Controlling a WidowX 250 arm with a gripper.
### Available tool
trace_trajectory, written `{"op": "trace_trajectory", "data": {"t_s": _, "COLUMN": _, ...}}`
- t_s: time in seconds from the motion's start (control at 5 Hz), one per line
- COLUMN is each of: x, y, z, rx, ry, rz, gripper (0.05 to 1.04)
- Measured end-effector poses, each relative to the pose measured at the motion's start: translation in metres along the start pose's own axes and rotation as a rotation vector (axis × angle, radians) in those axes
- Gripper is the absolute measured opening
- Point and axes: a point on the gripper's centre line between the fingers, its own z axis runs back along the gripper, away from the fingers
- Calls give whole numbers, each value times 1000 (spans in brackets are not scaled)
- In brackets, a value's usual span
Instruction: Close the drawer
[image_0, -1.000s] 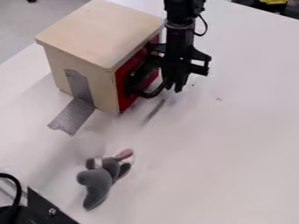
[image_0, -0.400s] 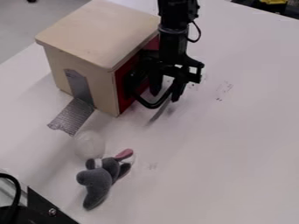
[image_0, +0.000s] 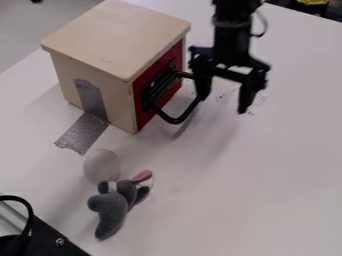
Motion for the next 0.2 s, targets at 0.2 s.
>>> {"op": "trace_trajectory", "data": {"t_s": 0.2, "x": -2, "y": -14, "z": 28, "rx": -6, "ry": -58, "rz": -35, "gripper": 1000}}
